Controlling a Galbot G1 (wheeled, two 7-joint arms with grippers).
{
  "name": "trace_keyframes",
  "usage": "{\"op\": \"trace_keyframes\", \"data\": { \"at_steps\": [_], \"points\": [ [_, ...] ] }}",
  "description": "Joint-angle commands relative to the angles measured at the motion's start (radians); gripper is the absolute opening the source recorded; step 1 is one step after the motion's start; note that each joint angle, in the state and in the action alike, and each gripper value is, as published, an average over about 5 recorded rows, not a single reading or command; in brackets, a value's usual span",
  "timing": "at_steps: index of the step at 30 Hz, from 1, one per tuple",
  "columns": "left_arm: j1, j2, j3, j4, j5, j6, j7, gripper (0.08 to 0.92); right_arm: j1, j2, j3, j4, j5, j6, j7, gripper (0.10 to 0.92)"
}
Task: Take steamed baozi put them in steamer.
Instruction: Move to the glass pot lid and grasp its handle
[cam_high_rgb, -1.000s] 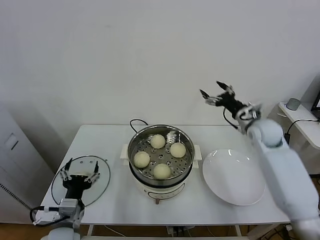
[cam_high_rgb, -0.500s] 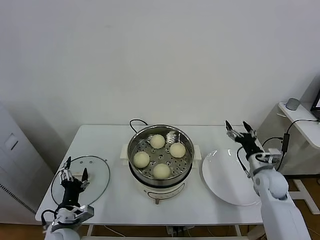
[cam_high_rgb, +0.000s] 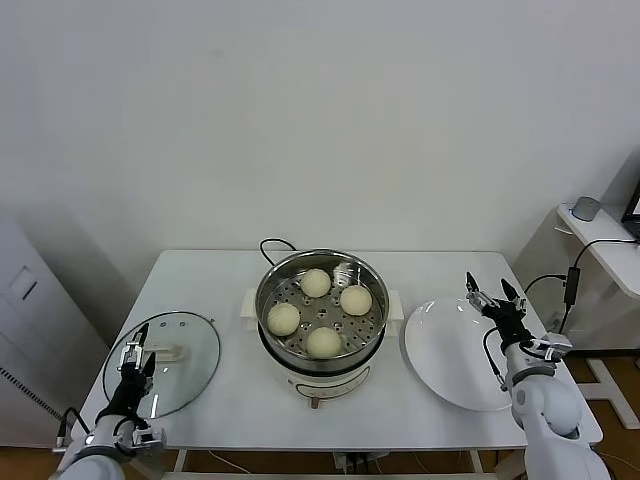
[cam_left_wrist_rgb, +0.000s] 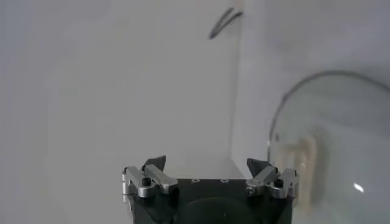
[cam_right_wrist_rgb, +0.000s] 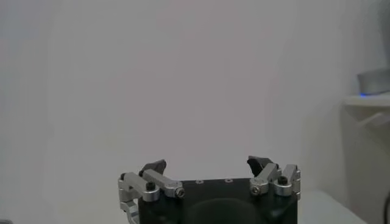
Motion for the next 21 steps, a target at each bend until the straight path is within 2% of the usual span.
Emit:
{"op": "trace_keyframes", "data": {
  "at_steps": [1, 8, 21],
  "points": [
    [-0.050, 0.075, -0.021, 0.223, 0.027, -0.052, -0.088, 0.823, -0.037, 0.028, 0.027, 0.006, -0.005, -0.001, 0.014, 0.823],
    [-0.075, 0.074, -0.016, 0.273, -0.005, -0.067, -0.140, 0.823, -0.038, 0.026, 0.027, 0.006, -0.015, -0.012, 0.016, 0.823],
    [-0.117, 0.068, -0.019, 0.290, -0.011, -0.063, -0.148, 0.823, -0.050, 0.048, 0.028, 0.022, -0.039, -0.025, 0.018, 0.823]
  ]
}}
